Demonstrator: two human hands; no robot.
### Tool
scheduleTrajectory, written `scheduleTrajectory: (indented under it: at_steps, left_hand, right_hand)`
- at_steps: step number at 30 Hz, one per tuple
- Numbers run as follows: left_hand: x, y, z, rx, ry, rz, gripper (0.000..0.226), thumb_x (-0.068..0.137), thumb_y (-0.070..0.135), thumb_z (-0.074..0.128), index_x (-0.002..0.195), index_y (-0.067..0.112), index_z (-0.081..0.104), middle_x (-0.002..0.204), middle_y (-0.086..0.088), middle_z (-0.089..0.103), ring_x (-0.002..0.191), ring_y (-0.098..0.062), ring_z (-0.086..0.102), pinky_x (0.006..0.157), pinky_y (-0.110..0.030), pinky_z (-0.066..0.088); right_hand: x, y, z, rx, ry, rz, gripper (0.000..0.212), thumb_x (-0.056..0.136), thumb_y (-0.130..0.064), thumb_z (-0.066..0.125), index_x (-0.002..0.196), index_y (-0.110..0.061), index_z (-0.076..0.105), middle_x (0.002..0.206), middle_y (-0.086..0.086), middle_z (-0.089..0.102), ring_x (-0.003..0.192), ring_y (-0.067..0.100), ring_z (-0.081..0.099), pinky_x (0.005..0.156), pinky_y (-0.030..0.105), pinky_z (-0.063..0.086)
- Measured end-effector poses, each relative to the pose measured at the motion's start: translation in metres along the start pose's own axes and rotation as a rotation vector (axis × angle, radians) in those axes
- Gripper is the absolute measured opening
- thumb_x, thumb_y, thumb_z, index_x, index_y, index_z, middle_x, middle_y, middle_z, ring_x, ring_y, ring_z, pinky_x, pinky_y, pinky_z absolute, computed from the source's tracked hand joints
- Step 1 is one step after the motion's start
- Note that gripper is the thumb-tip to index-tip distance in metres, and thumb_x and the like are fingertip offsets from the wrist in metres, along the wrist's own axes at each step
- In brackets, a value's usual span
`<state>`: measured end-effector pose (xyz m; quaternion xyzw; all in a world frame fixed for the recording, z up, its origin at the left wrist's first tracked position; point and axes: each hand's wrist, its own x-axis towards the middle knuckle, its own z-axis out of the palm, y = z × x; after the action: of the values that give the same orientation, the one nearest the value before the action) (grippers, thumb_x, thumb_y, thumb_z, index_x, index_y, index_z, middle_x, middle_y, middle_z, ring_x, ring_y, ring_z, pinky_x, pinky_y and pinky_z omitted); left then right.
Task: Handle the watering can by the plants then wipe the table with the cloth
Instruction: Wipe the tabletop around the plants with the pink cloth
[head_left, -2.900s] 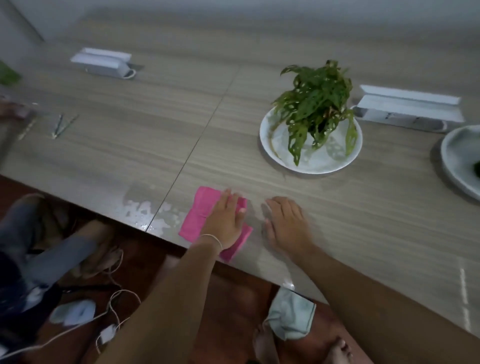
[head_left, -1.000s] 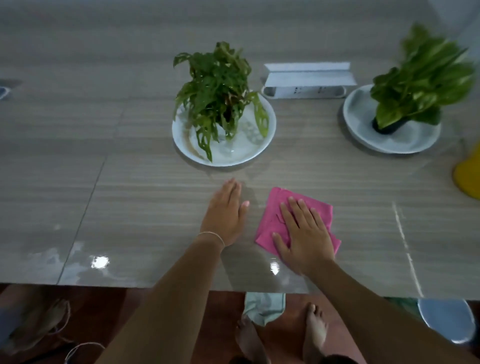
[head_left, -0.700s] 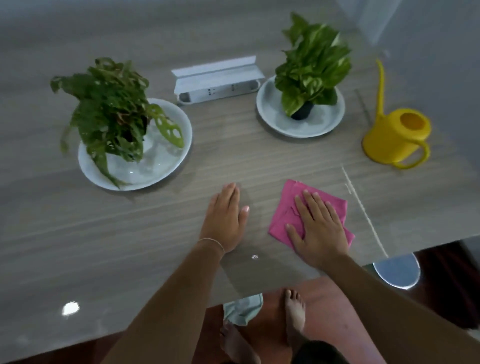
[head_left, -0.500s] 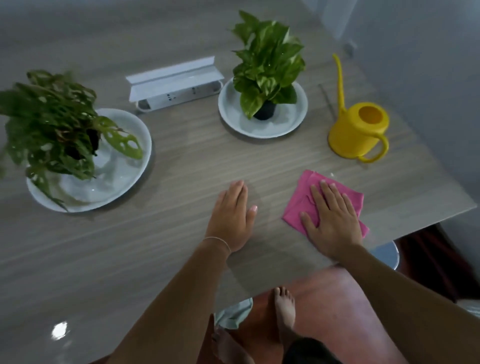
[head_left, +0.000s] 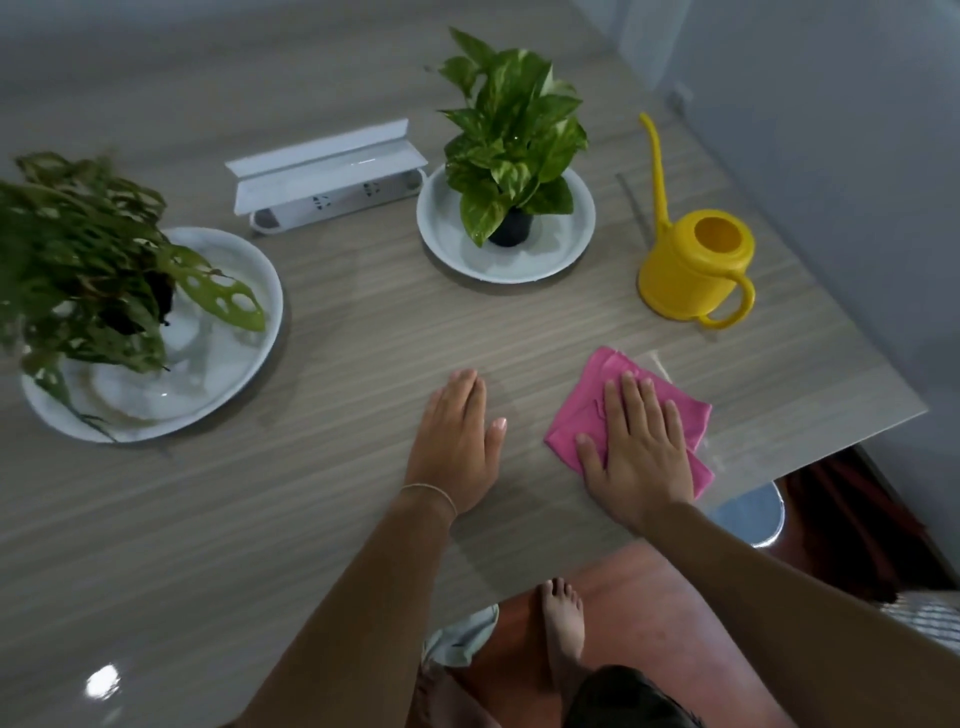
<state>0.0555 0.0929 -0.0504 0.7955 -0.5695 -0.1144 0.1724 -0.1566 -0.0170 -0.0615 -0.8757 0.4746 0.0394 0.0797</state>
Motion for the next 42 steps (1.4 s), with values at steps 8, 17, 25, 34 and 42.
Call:
scheduleTrajectory:
  at_steps: [8,17,25,34,42]
  left_hand:
    - [-0.075,-0.089,-0.046,0.005,0.088,-0.157,0.061,0.099,0.038,0.030,0.141,-0.004,0.046,0.152,-0.020,0.040,0.147,-0.033,0.030,0.120,-0.048,0.024]
    - [-0.171,-0.187,-0.080,-0.003,0.169,-0.369,0.062,0.098,0.038,0.029,0.143,-0.002,0.044,0.151,-0.020,0.043,0.145,-0.034,0.033,0.120,-0.048,0.026]
    - [-0.166,-0.202,-0.085,0.030,0.177,-0.350,0.060,0.099,0.036,0.028,0.144,-0.002,0.043,0.151,-0.020,0.042,0.146,-0.034,0.032,0.120,-0.049,0.024]
    - [-0.150,-0.200,-0.078,0.155,0.183,-0.377,0.059,0.099,0.039,0.035,0.144,0.002,0.044,0.153,-0.013,0.041,0.147,-0.026,0.031,0.117,-0.049,0.028]
    - [-0.149,-0.203,-0.073,0.214,0.220,-0.377,0.062,0.099,0.045,0.040,0.146,0.005,0.042,0.156,-0.011,0.036,0.148,-0.022,0.029,0.119,-0.044,0.026]
  right_hand:
    - [-0.025,-0.123,0.019,-0.039,-0.050,-0.176,0.083,0.102,-0.063,0.012,0.164,-0.010,-0.001,0.173,0.016,0.000,0.160,0.033,-0.004,0.129,0.054,0.000]
    - [-0.059,-0.267,0.038,-0.021,-0.092,-0.349,0.083,0.101,-0.061,0.018,0.165,-0.010,0.003,0.174,0.014,0.002,0.160,0.032,-0.006,0.128,0.053,-0.002]
    - [-0.005,-0.290,0.029,-0.005,-0.046,-0.386,0.084,0.099,-0.065,0.020,0.166,-0.015,0.008,0.174,0.012,0.008,0.161,0.029,0.002,0.129,0.049,0.002]
    - [0.138,-0.298,0.009,-0.030,-0.014,-0.394,0.088,0.097,-0.070,0.016,0.166,-0.016,0.010,0.174,0.012,0.011,0.160,0.029,0.006,0.129,0.048,0.003]
    - [0.211,-0.304,-0.006,-0.039,-0.025,-0.476,0.092,0.092,-0.072,0.016,0.165,-0.017,0.016,0.173,0.013,0.015,0.160,0.030,0.009,0.129,0.048,0.005]
